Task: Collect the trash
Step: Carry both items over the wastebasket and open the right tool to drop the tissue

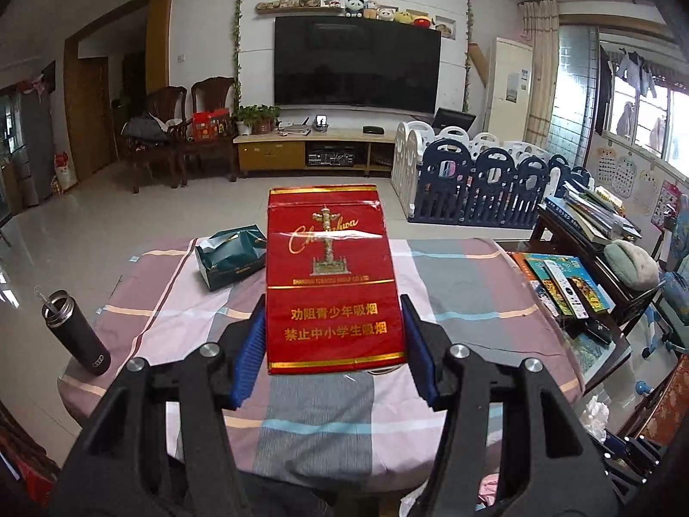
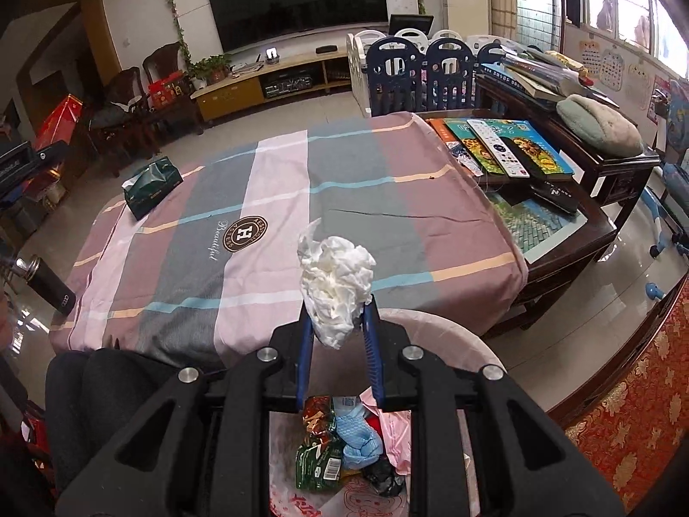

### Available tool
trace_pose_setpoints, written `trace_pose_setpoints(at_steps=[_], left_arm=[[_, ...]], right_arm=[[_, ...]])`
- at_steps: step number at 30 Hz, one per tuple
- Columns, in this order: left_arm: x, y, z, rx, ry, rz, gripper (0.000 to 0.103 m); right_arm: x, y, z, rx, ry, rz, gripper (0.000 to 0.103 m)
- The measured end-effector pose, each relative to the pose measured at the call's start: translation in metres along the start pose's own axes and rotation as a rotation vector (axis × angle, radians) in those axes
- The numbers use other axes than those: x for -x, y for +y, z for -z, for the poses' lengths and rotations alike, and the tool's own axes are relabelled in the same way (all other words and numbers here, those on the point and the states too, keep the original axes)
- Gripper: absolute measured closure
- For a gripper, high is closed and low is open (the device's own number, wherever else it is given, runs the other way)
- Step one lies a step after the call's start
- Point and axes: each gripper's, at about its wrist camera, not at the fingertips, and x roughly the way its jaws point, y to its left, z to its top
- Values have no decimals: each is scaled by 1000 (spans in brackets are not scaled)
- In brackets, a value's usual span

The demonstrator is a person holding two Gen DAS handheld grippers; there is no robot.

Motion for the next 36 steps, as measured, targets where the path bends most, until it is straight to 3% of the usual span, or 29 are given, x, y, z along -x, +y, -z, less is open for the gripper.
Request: trace_pose_setpoints(at_steps=[5,10,15,29,36], left_arm=[[51,-13,33,-12,17,42,45],[73,-34,63,-70,76,86,45],[93,-50,82,-128,82,126,45],[75,-93,108,-188,188,255,45],[68,-102,116,-214,214,266,45]], right_arm=[[28,-6,10,15,-12,16,80],[52,-16,24,20,-32,30,80],[68,-29,30,-2,-49,34,80],[67,-38,31,-35,-23,31,80],[67,-41,32,-39,-14,35,80]])
